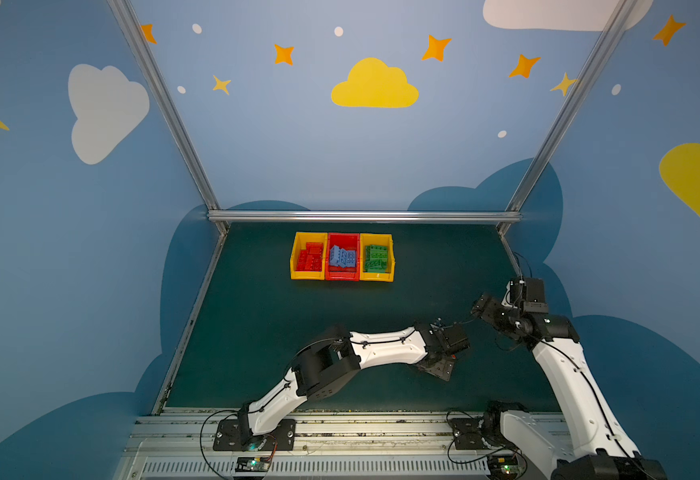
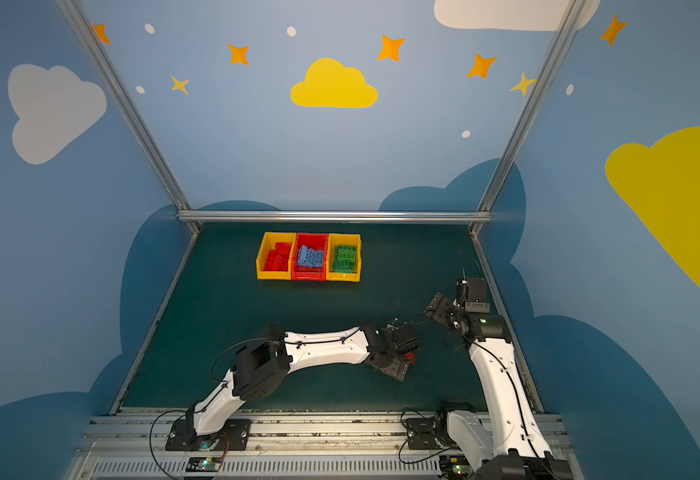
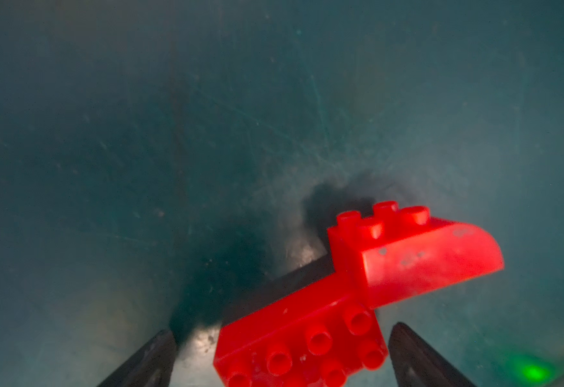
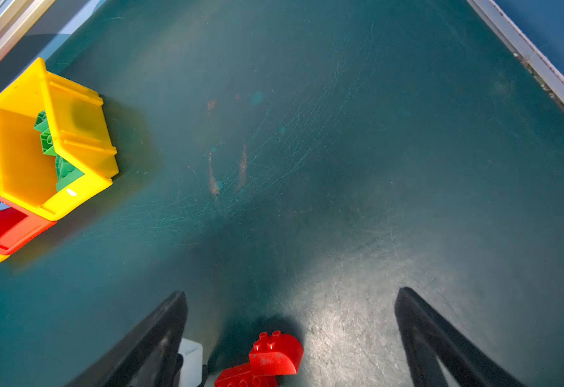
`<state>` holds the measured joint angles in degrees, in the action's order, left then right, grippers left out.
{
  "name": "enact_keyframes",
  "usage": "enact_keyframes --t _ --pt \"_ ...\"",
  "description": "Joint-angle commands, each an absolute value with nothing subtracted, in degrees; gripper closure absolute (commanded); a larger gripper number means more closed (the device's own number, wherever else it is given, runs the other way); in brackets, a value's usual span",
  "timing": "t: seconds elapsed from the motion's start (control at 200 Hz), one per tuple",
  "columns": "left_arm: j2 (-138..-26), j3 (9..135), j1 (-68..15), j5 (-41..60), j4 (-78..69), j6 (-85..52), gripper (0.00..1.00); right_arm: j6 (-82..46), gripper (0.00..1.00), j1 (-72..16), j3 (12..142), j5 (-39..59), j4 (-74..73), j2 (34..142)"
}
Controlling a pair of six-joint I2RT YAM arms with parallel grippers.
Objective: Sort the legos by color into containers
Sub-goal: 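Grasp a remaining red brick with the left gripper while the right gripper withdraws, then carry the red brick with the left gripper into the yellow bin and release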
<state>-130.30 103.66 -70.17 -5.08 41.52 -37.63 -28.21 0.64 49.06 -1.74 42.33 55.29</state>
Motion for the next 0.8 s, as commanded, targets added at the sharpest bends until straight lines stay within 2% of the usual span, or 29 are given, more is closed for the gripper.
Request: enact_keyframes --t 0.0,0.215,0.44,0.796 --pt "-132.8 105.2 -69.9 -6.9 45.3 -36.8 0.07 -27.2 0.05 1.5 48.9 -0.5 43.5 54.1" --pt "-133.5 105.5 -69.0 -7.4 46.1 -37.2 0.21 -26.8 0.05 1.8 49.5 0.5 43.6 53.7" --pt "-131.4 102.6 -68.1 -8.7 46.7 -37.4 0.43 -26.6 0.05 1.8 49.5 0.9 43.6 53.5" --pt "-126.3 95.9 -65.8 -11.6 46.0 -37.5 0.45 -25.5 0.05 1.7 50.0 5.9 43.1 53.2"
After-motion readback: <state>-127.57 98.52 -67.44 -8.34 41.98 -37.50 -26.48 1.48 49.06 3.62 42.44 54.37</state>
